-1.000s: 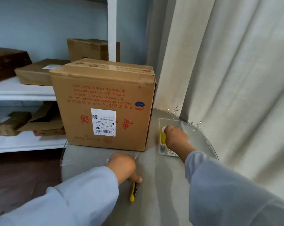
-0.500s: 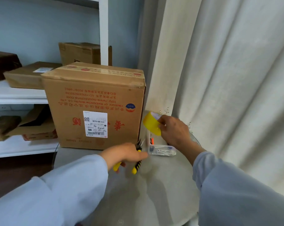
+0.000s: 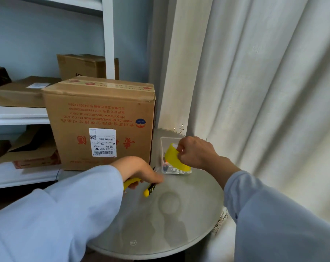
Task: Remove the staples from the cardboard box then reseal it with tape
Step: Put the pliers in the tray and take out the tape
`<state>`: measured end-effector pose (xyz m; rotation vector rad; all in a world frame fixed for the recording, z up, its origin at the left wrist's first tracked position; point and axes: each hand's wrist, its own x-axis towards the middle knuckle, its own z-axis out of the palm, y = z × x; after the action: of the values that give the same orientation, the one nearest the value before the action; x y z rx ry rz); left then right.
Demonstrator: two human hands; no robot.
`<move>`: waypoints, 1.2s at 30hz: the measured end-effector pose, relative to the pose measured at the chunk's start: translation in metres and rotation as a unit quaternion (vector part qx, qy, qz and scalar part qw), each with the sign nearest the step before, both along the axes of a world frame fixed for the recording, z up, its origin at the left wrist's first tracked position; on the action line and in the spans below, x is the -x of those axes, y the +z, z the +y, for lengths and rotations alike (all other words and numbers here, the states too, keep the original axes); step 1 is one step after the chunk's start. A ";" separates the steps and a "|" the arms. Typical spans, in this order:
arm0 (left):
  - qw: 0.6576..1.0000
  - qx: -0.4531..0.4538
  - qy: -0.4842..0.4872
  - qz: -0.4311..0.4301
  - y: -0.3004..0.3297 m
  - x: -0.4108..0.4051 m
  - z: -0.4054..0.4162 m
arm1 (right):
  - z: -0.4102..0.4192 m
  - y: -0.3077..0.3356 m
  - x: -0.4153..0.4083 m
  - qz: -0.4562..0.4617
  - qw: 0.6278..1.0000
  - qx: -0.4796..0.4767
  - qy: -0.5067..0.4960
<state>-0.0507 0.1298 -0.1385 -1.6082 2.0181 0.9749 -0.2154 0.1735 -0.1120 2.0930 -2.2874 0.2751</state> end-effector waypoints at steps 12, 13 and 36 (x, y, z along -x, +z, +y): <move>0.988 0.088 0.031 0.125 0.003 0.009 0.001 | -0.008 -0.058 -0.013 -0.075 0.963 -0.257 -0.007; 0.985 0.092 0.034 0.142 0.002 0.010 0.001 | -0.011 -0.061 -0.011 -0.098 0.961 -0.256 -0.022; 0.947 0.288 -0.140 0.031 -0.021 0.081 -0.071 | -0.085 -0.060 0.053 -0.351 0.907 0.060 -0.224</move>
<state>-0.1319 0.0584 -0.1596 -1.4860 2.6498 0.3450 -0.2683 0.0886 -0.1716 1.4764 -2.9205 1.2751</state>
